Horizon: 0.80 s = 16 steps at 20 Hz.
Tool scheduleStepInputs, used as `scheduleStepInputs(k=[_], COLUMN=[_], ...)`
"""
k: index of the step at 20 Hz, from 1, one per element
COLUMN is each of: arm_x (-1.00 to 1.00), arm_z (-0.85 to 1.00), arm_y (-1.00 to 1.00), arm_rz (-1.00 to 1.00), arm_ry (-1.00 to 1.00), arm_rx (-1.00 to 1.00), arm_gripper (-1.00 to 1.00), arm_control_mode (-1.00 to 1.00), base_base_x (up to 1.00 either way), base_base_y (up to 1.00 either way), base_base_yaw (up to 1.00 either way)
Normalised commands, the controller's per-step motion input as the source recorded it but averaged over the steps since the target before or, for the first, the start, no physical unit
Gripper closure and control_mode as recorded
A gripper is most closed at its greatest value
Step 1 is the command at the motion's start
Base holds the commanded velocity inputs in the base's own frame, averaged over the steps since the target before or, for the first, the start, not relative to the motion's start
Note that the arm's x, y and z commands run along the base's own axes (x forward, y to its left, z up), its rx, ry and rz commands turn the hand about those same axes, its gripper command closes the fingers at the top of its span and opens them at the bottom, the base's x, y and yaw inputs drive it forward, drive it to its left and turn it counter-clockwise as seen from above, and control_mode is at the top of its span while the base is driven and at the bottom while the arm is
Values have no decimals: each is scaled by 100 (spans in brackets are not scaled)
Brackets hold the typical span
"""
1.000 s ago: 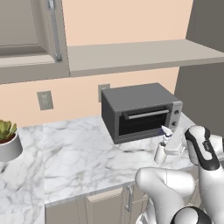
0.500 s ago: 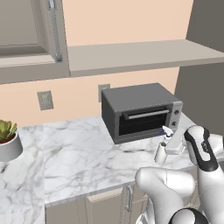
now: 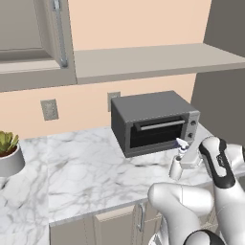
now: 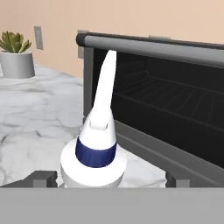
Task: Move the cutting board and knife to the sink. Then move spray from the shelves to the counter.
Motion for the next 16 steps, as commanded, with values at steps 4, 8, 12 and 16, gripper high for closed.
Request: scheduleStepInputs(k=[4,8,12,16], arm_x=[0,0,0,0], arm_z=[-30,-22,-11,-10], arm_y=[44,42,28,14], arm_rz=[-7,-7,-6,-5], arm_ry=[0,0,-2,0], arm_rx=[-1,0,0,0], arm_gripper=[-100,-100,-100,-100], arm_control_mode=[-100,-100,-100,-100], base_base_x=[0,0,0,0], base_base_y=[0,0,0,0], base_base_yaw=[0,0,0,0])
